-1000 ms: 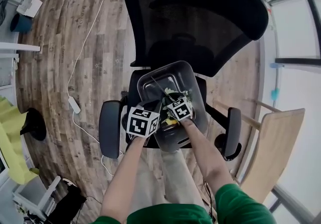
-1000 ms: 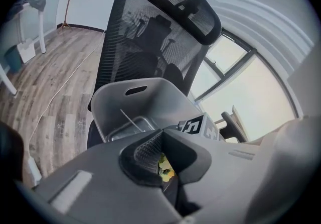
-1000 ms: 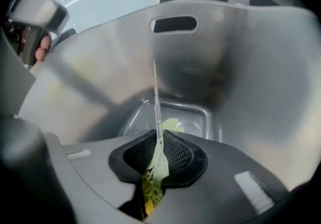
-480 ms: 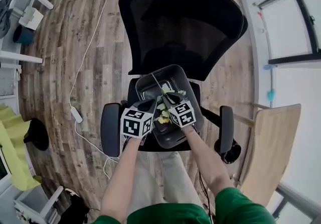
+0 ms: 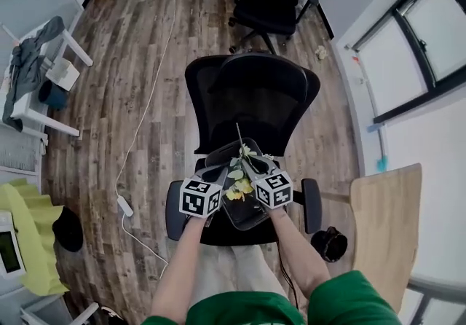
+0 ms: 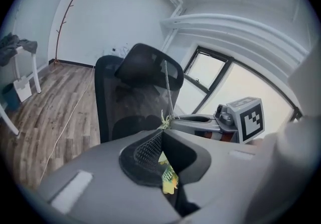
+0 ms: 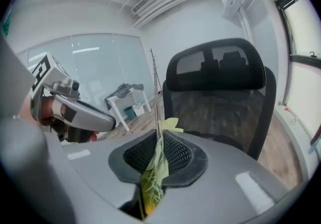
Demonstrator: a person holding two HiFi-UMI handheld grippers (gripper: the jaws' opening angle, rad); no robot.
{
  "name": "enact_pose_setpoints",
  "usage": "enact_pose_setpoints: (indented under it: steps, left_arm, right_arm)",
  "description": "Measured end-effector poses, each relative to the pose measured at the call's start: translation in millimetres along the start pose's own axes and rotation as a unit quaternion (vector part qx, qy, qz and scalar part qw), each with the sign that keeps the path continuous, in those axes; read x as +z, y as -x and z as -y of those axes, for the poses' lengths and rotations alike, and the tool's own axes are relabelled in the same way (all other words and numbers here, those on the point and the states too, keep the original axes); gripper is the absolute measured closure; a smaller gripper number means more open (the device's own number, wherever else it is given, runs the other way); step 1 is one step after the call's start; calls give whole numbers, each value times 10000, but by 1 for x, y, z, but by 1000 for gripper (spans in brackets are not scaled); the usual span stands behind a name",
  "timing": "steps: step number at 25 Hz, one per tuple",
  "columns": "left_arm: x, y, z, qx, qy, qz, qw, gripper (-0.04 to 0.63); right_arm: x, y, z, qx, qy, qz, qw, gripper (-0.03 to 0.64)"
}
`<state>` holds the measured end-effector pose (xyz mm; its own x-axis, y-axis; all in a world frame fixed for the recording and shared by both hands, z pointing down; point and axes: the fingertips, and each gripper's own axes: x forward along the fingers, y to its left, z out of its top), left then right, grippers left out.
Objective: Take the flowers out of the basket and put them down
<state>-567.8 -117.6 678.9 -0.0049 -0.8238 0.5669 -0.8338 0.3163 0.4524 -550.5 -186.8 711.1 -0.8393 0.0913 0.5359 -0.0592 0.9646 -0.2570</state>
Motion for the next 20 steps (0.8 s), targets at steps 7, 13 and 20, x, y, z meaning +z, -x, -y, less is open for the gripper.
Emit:
enact_pose_setpoints:
  steps: [7,13,20]
  left_arm:
    - [85,52,44,-89,-476,735,9961,577]
    - [125,98,76,-246,-1013,958,9899,577]
    - [155,132,93,-501,-1356,1270,9813,577]
  right_arm:
    - [103,62,-30,-80,29,799,9968,566]
    - [150,107,-61,-145,80,1193,9927,567]
    - [183,135,-80,-426,324,1549,9865,568]
